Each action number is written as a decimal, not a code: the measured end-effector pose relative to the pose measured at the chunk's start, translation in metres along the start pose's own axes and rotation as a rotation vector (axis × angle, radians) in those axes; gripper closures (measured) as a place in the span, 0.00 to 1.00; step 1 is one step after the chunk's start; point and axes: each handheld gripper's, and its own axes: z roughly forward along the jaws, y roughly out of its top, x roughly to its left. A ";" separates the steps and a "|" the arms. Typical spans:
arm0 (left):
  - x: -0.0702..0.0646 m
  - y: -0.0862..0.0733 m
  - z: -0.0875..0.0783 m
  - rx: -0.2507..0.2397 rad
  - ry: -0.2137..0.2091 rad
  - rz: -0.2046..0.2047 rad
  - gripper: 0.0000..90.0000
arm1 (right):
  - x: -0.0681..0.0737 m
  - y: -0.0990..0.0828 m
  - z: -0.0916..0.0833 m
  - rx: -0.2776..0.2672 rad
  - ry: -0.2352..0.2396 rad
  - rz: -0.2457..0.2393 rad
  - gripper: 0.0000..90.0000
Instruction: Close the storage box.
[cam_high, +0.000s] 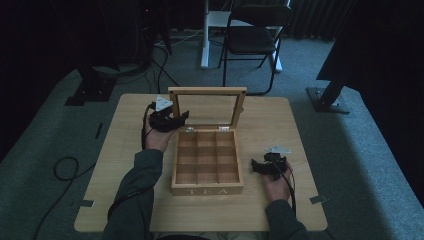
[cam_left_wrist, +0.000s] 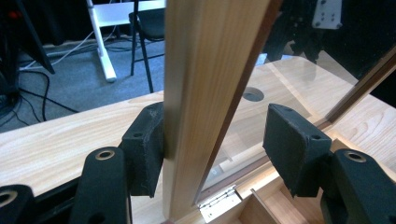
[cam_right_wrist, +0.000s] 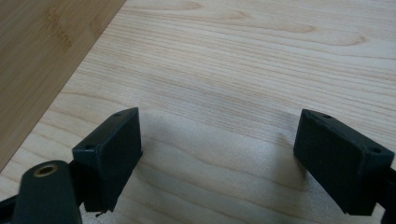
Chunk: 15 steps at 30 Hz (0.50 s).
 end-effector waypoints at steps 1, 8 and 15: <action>0.000 0.000 -0.001 -0.003 0.001 -0.007 0.46 | 0.000 0.000 0.000 0.000 0.000 0.000 0.16; 0.000 -0.002 -0.007 -0.002 -0.002 -0.025 0.47 | 0.000 0.000 0.000 0.000 0.000 0.000 0.16; -0.003 0.000 -0.016 0.015 0.001 -0.017 0.49 | 0.000 0.000 0.000 0.000 0.000 0.001 0.16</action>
